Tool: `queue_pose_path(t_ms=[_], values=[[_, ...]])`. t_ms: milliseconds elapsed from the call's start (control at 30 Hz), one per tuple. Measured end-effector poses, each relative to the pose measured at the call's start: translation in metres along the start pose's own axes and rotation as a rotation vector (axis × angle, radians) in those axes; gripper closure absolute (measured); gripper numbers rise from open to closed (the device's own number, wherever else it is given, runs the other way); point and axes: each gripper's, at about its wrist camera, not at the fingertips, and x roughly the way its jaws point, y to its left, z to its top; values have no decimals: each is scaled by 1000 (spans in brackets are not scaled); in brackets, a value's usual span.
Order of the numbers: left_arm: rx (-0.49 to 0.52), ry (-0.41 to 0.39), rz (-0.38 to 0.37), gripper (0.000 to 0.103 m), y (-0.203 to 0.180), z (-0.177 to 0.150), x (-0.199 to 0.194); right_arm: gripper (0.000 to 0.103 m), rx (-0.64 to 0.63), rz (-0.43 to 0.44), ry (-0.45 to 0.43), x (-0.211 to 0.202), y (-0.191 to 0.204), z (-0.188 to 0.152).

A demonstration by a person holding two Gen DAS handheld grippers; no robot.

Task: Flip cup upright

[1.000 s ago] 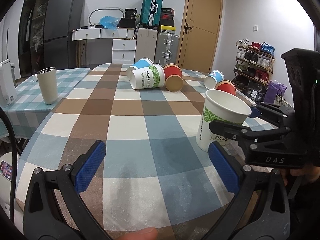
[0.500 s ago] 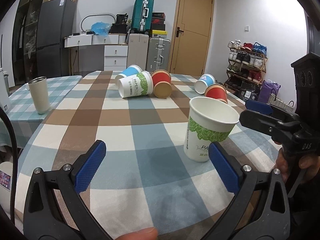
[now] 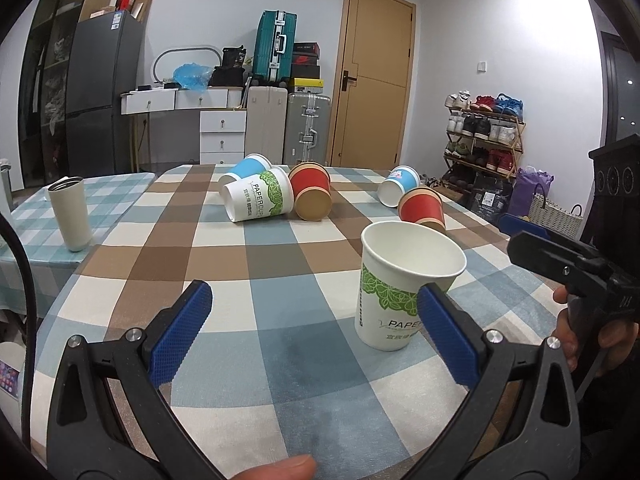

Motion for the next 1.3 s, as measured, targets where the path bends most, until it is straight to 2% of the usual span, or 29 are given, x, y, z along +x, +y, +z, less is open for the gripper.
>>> queue_pose_path(t_ms=[1300], values=[[-4,-3,-1,1,5,-5,-4,0,-30,9,-3,-2,3,-3]])
